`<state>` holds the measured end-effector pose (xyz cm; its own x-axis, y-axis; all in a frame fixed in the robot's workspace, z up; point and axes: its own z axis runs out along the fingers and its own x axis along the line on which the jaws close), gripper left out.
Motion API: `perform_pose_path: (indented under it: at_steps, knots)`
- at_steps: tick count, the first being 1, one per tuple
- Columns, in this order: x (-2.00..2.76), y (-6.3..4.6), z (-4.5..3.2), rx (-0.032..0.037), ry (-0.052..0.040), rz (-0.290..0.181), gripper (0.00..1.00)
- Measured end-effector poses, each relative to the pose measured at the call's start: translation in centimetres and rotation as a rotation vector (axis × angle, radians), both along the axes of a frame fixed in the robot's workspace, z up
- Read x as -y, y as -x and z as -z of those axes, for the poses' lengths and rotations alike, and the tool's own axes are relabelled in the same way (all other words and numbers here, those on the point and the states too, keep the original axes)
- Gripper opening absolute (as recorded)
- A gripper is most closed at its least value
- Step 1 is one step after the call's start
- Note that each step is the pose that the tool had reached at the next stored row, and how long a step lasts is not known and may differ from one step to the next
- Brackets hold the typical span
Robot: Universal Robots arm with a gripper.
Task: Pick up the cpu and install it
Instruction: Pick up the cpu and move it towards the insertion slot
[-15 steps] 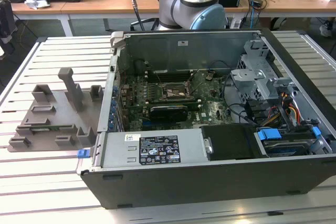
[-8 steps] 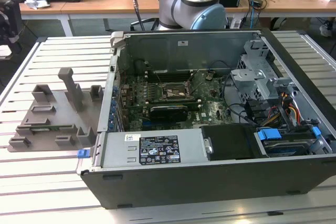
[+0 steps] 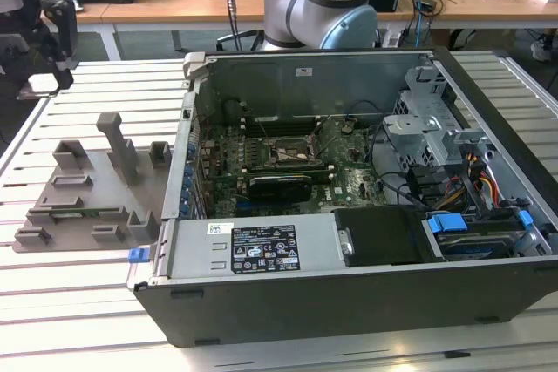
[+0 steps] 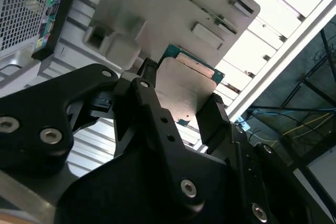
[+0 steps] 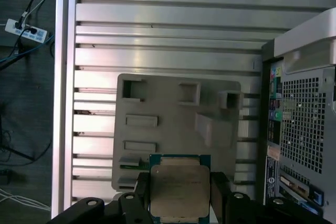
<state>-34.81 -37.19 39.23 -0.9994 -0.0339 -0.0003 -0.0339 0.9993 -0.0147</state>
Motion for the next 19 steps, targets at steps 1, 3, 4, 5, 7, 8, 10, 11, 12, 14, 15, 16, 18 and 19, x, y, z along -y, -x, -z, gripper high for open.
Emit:
perform_pose_path:
  at_steps: [1,3,4,5,7,8,10,11,12,14,15,16,18,19]
  knots:
    - [0.00,-0.5,0.00,-0.0001,0.0001,0.000,0.55]
    - [-0.01,-1.6,0.01,0.0001,-0.0001,0.000,0.55]
    - [0.00,-2.1,0.00,-0.0001,0.0001,0.000,0.55]
    - [0.00,-2.6,0.00,-0.0001,0.0001,0.000,0.55]
    - [0.00,-3.5,0.00,0.0000,0.0000,0.000,0.55]
    - [0.00,-4.2,0.00,-0.0002,0.0001,0.000,0.55]
    - [0.00,-5.3,0.00,-0.0001,0.0000,0.000,0.55]
    - [0.00,-5.9,0.00,-0.0003,0.0000,0.000,0.55]
    - [-0.01,-6.3,0.00,-0.0005,0.0001,0.000,0.55]
    - [-0.01,-7.8,0.02,-0.0008,0.0000,0.000,0.55]
    - [-0.02,-8.2,0.02,-0.0012,0.0000,0.000,0.55]
    - [-0.02,-8.7,0.04,-0.0016,0.0001,0.000,0.55]
    - [-0.03,-9.8,0.08,-0.0020,-0.0001,0.001,0.55]
    - [-0.04,-10.4,0.09,-0.0025,0.0001,0.001,0.55]
